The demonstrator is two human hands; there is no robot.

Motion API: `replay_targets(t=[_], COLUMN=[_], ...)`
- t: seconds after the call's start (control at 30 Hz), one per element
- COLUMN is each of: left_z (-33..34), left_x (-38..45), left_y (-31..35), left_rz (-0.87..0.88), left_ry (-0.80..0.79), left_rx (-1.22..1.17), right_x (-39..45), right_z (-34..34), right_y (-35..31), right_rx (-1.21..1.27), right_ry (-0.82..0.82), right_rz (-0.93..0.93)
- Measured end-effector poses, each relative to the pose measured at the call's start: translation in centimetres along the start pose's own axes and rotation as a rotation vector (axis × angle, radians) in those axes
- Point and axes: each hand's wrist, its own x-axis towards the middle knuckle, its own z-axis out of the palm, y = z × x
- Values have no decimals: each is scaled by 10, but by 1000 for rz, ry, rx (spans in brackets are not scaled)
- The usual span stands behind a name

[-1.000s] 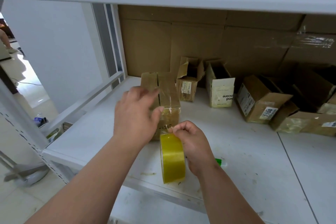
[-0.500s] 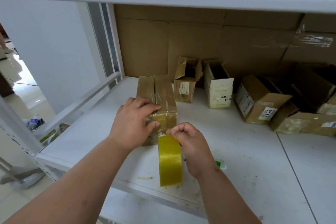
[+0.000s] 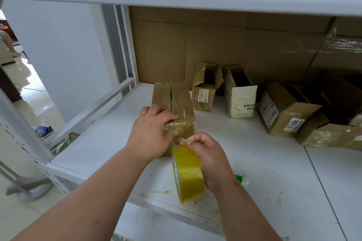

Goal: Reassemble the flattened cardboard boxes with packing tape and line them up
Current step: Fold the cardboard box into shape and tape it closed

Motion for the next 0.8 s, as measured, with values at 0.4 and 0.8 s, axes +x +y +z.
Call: replay_targets(t=[0.4, 0.8], left_z=[-20, -27], left_x=[-18, -30], left_y=[8, 37], left_rz=[-4, -135], left_ry=[156, -181], left_rx=[-49, -182], right_x=[-8, -18], right_z=[-2, -2], right_y=[-5, -11], right_rx=[-2, -87], right_ry=[-5, -24], right_rz=[-7, -176])
